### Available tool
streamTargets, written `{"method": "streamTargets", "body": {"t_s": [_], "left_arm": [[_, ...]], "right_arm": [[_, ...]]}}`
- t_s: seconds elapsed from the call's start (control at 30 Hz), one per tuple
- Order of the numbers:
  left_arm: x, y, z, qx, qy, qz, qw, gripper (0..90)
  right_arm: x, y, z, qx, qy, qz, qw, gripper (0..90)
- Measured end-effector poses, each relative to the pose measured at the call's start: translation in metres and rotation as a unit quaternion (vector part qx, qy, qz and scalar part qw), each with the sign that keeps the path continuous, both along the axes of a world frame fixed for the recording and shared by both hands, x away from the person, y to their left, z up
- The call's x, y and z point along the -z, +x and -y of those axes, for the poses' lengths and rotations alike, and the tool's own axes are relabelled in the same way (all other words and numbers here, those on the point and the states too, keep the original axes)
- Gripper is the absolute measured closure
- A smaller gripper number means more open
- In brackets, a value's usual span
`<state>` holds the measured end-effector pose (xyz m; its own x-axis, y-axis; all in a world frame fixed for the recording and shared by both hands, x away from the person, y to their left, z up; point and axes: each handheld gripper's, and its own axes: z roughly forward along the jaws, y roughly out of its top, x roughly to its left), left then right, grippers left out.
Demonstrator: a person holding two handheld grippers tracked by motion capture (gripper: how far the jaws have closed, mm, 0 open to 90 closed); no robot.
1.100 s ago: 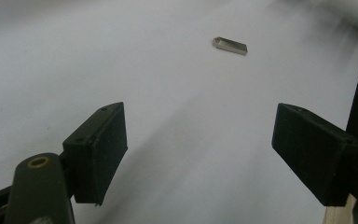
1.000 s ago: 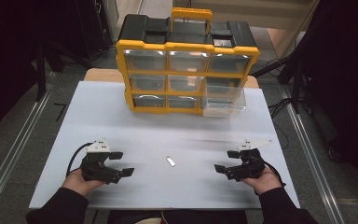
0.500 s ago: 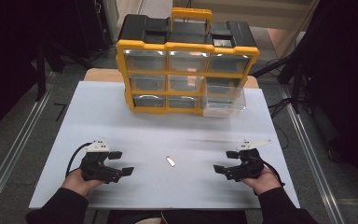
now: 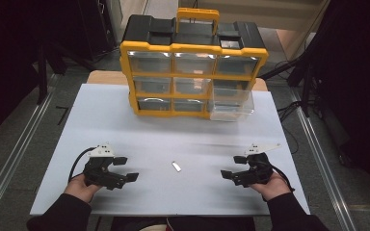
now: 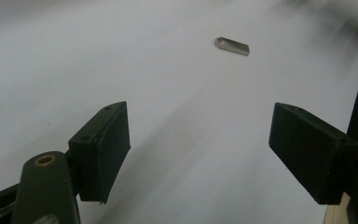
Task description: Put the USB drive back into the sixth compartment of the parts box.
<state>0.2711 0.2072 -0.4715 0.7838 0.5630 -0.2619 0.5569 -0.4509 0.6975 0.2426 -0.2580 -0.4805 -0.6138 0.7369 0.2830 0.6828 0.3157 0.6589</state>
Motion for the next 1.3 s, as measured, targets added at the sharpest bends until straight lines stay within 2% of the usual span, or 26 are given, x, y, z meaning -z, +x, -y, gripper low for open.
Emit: {"method": "streamTargets", "body": {"t_s": [0.6,0.93,1.07,1.17,1.3], "left_arm": [[0.0,0.0,-0.001,-0.006,-0.001,-0.001,1.0,21.5],[0.0,0.001,-0.001,-0.007,-0.001,-0.001,1.0,21.5],[-0.001,0.0,-0.001,-0.008,-0.001,-0.001,1.0,21.5],[-0.001,0.0,-0.001,-0.007,0.0,-0.002,1.0,21.5],[-0.001,0.0,-0.001,-0.008,-0.001,-0.001,1.0,21.5]], "right_arm": [[0.0,0.001,-0.001,0.0,0.0,-0.001,1.0,14.7],[-0.003,0.004,-0.007,0.008,0.012,0.005,0.9999,14.7],[-0.005,0.005,-0.011,0.002,0.012,0.007,0.9999,14.7],[-0.005,0.006,-0.017,-0.012,0.011,0.01,0.9998,15.1],[-0.007,0.007,-0.022,-0.015,0.012,0.009,0.9998,15.1]]}}
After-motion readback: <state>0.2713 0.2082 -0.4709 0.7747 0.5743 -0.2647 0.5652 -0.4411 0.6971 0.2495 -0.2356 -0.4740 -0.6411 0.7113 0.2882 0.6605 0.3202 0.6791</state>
